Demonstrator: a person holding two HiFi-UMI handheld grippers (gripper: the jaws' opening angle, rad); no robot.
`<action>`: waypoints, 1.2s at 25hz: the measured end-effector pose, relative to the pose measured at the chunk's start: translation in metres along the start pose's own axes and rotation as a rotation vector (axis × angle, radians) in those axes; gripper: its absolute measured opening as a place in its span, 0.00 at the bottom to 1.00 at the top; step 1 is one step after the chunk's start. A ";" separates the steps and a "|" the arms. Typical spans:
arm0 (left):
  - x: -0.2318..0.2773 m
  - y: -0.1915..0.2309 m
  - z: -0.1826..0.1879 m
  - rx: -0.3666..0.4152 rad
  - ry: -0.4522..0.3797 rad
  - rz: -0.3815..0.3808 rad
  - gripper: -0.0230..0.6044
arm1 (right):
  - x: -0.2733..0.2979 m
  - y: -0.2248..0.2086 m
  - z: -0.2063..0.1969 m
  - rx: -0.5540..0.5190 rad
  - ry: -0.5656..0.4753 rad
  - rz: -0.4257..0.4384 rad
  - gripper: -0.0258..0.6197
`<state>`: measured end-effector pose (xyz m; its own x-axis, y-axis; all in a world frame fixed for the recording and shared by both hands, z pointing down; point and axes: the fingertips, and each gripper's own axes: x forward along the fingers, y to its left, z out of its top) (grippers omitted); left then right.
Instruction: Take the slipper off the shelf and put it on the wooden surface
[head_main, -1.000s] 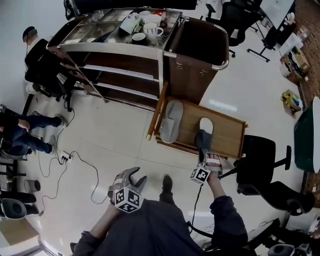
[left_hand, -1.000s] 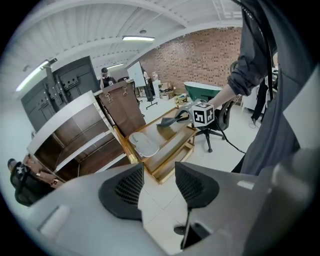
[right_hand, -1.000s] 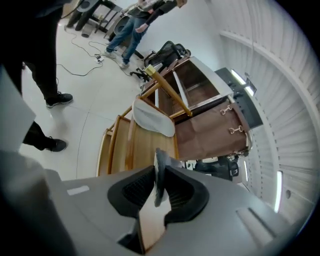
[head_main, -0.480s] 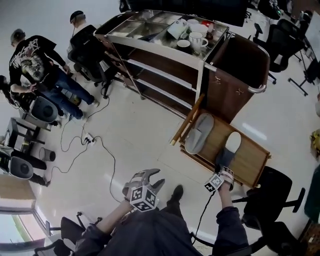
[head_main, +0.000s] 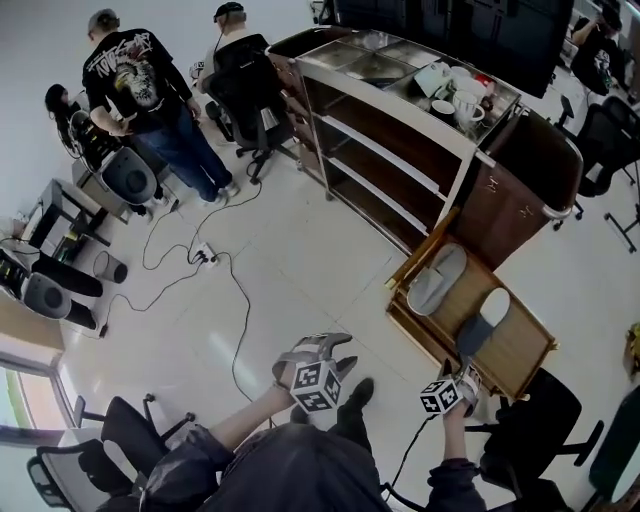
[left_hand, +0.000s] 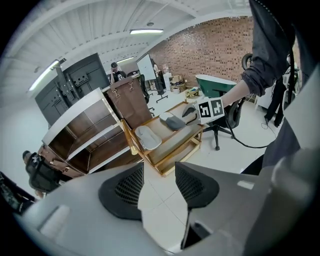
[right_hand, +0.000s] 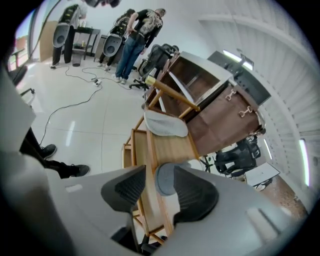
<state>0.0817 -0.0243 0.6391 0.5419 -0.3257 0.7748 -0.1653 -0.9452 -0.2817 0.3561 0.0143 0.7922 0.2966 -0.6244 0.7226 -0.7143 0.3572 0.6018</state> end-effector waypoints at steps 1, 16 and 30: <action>-0.006 -0.008 -0.005 0.000 -0.004 -0.006 0.38 | -0.015 0.002 0.010 0.006 -0.018 -0.011 0.31; -0.147 -0.142 -0.110 0.058 -0.106 -0.084 0.38 | -0.288 0.138 0.101 0.106 -0.155 -0.085 0.31; -0.203 -0.182 -0.135 0.025 -0.175 -0.082 0.37 | -0.402 0.194 0.105 0.254 -0.141 -0.130 0.31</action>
<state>-0.1092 0.2109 0.6099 0.6879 -0.2362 0.6863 -0.0953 -0.9668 -0.2373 0.0321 0.2613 0.5829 0.3175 -0.7501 0.5802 -0.8168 0.0945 0.5691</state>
